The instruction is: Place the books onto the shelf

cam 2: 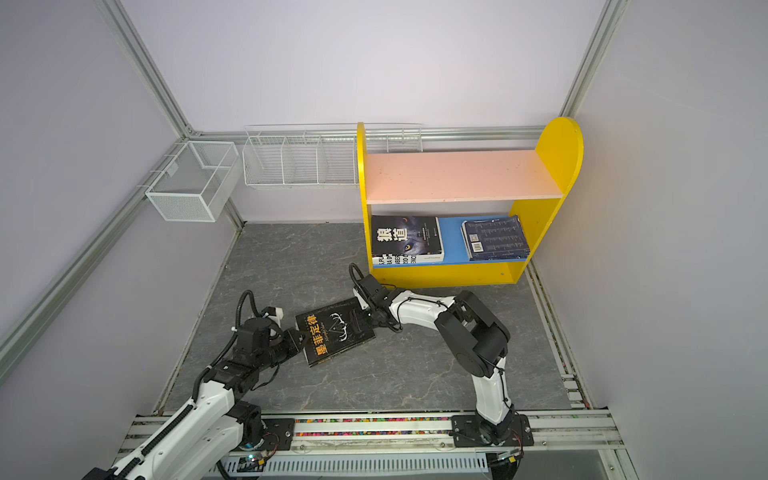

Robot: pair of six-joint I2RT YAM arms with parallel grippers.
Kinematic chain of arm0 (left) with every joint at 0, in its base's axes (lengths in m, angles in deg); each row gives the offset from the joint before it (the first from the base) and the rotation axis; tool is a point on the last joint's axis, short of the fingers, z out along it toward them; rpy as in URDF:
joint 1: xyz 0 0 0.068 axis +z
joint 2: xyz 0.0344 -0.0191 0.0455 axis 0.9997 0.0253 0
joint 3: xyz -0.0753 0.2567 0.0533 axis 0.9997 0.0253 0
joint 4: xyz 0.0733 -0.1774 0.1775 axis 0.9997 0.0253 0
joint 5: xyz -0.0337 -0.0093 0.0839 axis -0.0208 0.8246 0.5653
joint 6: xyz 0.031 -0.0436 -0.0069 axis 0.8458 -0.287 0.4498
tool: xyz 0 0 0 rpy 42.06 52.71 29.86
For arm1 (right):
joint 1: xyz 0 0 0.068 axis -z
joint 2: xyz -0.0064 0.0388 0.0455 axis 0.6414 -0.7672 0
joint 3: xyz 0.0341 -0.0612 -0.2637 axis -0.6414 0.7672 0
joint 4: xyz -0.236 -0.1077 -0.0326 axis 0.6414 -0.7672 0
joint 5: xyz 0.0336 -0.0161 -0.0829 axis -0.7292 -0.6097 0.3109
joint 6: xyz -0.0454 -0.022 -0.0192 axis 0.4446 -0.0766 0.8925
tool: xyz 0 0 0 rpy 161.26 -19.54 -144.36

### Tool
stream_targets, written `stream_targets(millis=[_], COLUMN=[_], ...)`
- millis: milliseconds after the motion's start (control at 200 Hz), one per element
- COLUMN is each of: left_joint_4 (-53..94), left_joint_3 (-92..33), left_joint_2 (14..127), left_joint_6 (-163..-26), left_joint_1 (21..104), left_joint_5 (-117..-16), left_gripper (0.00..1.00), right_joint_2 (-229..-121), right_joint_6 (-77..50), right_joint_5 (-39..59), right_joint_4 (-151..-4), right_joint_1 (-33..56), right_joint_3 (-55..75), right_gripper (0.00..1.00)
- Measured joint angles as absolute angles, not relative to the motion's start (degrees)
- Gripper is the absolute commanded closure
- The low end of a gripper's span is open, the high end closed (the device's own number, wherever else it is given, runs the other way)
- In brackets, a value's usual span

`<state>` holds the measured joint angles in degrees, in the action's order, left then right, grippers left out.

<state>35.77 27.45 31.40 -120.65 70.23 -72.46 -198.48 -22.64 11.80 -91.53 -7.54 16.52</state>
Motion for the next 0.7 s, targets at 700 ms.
stream_targets(millis=[700], left_joint_4=[36.71], left_joint_3=[18.01], left_joint_2=[31.40], left_joint_6=[-129.37], left_joint_1=[70.09], left_joint_5=[-75.09], left_gripper=[1.00], right_joint_2=[-169.48], right_joint_6=[-53.11], right_joint_5=[8.30], right_joint_4=[-73.70], right_joint_1=[-3.72], right_joint_3=[46.29], right_gripper=[0.02])
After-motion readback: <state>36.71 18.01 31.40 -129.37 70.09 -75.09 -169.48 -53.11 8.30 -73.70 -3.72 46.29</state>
